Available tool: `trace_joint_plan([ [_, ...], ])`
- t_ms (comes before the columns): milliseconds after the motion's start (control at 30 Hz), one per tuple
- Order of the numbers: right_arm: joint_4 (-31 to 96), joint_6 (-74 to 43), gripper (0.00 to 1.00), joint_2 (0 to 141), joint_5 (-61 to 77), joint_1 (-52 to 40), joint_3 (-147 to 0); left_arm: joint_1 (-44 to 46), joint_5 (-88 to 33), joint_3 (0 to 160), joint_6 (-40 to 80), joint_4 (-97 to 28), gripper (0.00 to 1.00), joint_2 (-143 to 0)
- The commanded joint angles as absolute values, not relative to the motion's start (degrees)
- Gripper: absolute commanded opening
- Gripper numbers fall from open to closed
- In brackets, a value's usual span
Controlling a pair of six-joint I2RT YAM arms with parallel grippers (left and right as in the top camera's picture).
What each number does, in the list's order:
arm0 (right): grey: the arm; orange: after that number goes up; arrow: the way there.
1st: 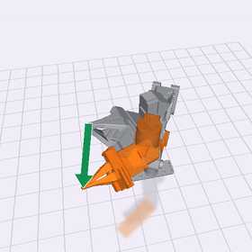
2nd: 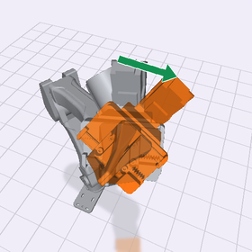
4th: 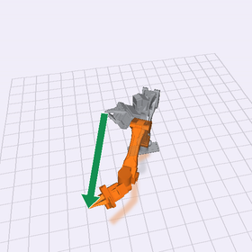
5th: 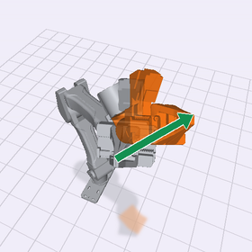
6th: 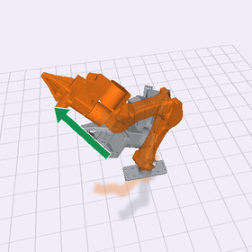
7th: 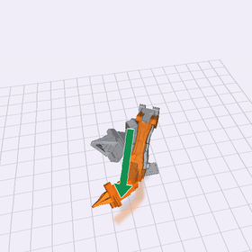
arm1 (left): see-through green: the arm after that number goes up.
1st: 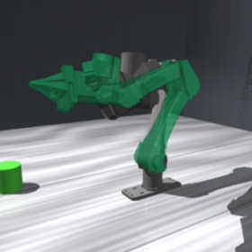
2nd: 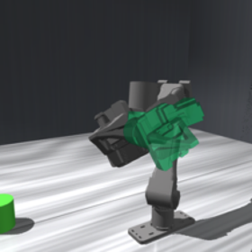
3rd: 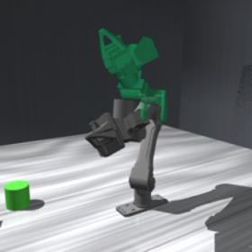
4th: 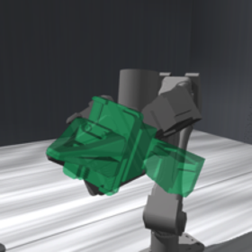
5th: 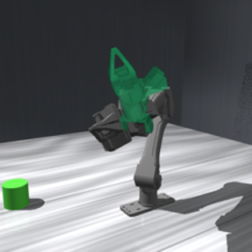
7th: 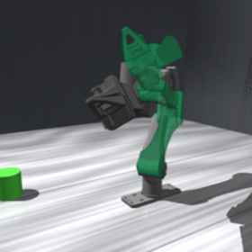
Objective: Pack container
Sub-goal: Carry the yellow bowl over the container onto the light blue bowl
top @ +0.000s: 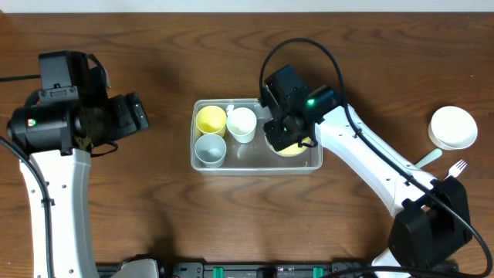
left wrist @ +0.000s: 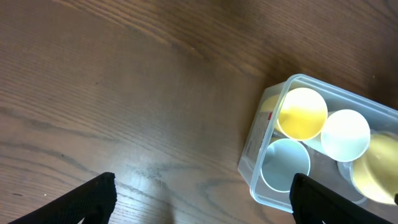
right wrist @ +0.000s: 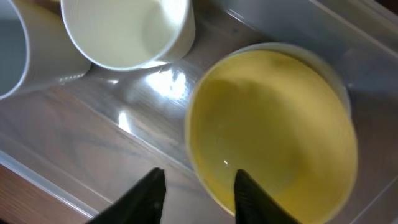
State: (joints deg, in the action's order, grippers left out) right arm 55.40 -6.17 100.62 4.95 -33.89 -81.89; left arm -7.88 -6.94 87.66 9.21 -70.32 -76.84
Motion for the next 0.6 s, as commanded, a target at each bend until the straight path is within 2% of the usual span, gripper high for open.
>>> trace_joint_plan([
  [0, 55.0, -6.1, 0.4, 100.5, 5.0, -34.2, -81.6, -8.2, -6.9, 87.6, 9.7, -70.7, 0.89, -77.2],
  [267, 54.0, -6.1, 0.38, 100.5, 5.0, -34.2, -81.6, -8.2, -6.9, 87.6, 9.7, -70.7, 0.89, -77.2],
  [333, 54.7, -6.1, 0.31, 100.5, 5.0, -34.2, -81.6, -8.2, -6.9, 87.6, 9.7, -70.7, 0.89, -77.2],
  [400, 56.0, -6.2, 0.12, 100.5, 5.0, -34.2, -81.6, -8.2, -6.9, 87.6, 9.7, -70.7, 0.89, -77.2],
  [433, 56.6, -6.2, 0.09, 100.5, 5.0, -34.2, -81.6, -8.2, -6.9, 87.6, 9.7, -70.7, 0.89, -77.2],
  [500, 57.2, -6.2, 0.1, 100.5, 5.0, -34.2, -81.6, -8.2, -6.9, 87.6, 9.7, -70.7, 0.89, -77.2],
  [567, 57.6, -6.2, 0.17, 100.5, 5.0, -34.2, -81.6, -8.2, -6.9, 87.6, 9.7, -70.7, 0.89, -77.2],
])
